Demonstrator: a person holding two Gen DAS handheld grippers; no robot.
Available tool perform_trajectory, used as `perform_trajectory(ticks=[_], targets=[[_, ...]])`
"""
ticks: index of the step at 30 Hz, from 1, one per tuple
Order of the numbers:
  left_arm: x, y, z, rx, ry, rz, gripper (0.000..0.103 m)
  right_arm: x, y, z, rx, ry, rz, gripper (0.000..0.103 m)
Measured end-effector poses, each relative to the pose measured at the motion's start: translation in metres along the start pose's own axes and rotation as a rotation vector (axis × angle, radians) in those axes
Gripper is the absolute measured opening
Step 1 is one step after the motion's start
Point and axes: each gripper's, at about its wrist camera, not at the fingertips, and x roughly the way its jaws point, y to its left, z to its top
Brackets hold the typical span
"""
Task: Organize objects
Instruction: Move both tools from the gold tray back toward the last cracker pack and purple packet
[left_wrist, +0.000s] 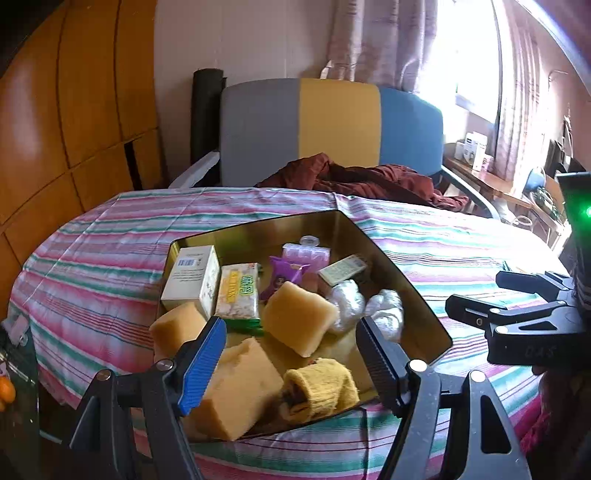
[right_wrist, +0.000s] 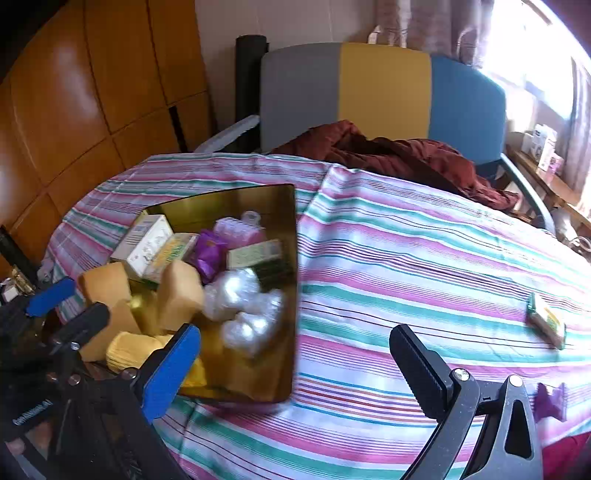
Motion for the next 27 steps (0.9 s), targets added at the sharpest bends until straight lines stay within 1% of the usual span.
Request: perform_trajectory(ticks=[6,9,13,17,22,24,25,27], targets=[[0.001,-0.015,0.0,0.035,0.014,-0.032,0.074,-0.003,-0.036,-0.01,0.041,0.025,-0.072,0.103],[0.001,-0.027,-0.001,0.062,0.021,-0.054,0.074,-0.008,-0.062,-0.014,0.076,0.031,-0.118,0.103],[0.002,-0.037,-0.001,0.083,0.031,-0.095,0.074,-0.017,-0.104,-0.017,0.154,0.036,-0.178,0.103],[0.005,-0.046,-0.001,0.094,0.044,-0.138,0.074,-0.03,-0.154,-0.021,0.256,0.038,-0.252,0.103],[0.012,-0.055,0.001,0.099,0.074,-0.178,0.074,-0.065,-0.225,-0.029,0.403,0.006,-0.36,0.103],[0.014,-0.061,0.002,0.115,0.078,-0.184,0.074,-0.079,-0.252,-0.033,0.474,-0.007,-0.387,0.103],[0.014,-0.064,0.002,0.12,0.081,-0.191,0.074,-0.088,-0.27,-0.037,0.532,-0.017,-0.399,0.103],[0.016,-0.07,0.003,0.134,0.088,-0.202,0.074,-0.097,-0.296,-0.043,0.61,-0.019,-0.397,0.103]])
